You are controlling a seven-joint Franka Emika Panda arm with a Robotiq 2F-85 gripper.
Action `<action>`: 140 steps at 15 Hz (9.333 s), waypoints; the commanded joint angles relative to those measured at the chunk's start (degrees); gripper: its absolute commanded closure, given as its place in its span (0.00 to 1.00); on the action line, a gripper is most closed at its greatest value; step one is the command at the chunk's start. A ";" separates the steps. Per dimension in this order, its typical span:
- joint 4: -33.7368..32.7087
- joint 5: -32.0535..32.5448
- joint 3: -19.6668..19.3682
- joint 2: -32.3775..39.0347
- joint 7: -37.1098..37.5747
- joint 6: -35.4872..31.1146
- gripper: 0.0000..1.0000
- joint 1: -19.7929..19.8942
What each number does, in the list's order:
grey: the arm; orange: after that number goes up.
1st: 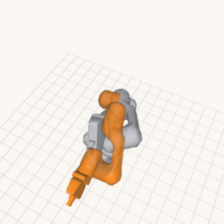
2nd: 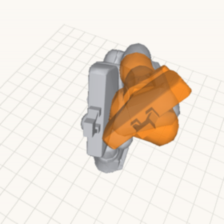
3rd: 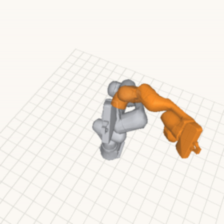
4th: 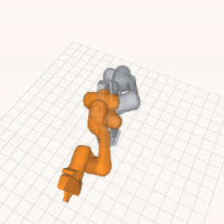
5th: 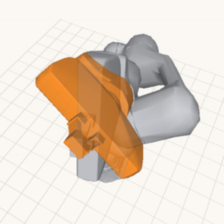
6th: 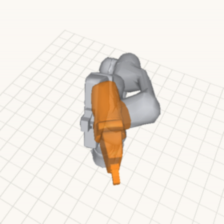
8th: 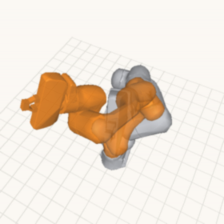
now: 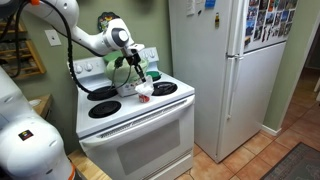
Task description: Put the piece of tissue on the red can and then put the can and piece of tissue in the white bin
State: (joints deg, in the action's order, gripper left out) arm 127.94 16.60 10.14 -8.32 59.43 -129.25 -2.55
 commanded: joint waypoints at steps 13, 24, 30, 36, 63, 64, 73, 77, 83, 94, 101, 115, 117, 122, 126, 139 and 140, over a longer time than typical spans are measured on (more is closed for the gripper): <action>0.16 0.87 -0.20 2.70 1.53 -1.12 0.72 -1.18; -0.01 0.96 -0.32 1.92 3.02 -1.67 0.09 -1.07; -0.08 1.10 -0.50 1.25 4.07 -2.42 0.09 -0.90; 0.03 0.81 -0.48 -0.22 4.34 -2.96 0.55 -0.78; 3.36 3.91 0.19 -3.21 10.00 -3.90 1.00 -0.37; 3.38 4.90 0.27 -3.32 9.95 -3.32 1.00 -0.19; 4.58 7.03 0.27 -1.71 9.01 -2.32 1.00 -0.10; 4.89 9.22 0.31 -1.35 8.87 -2.63 1.00 -0.16; 4.71 8.20 0.28 0.06 8.26 -2.47 1.00 -0.52; 3.93 7.62 -0.12 -0.16 10.76 -1.30 1.00 -0.32; 3.42 8.20 -0.07 -1.66 12.72 -0.87 0.98 -0.27; 2.63 7.46 -0.16 1.29 12.40 -0.29 1.00 -0.62; 2.52 7.49 -0.14 1.40 12.47 -0.04 1.00 -0.66; 2.39 7.55 -0.14 1.45 12.68 0.22 0.80 -0.66; 2.29 8.13 -0.27 -0.13 13.36 0.01 0.56 -0.43; 1.32 7.87 -0.17 -0.52 12.89 0.11 0.25 -0.61; 1.34 7.90 -0.13 -0.57 12.89 0.12 0.14 -0.65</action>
State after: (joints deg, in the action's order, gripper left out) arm 128.95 24.70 9.95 -8.15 71.94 -130.29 -2.85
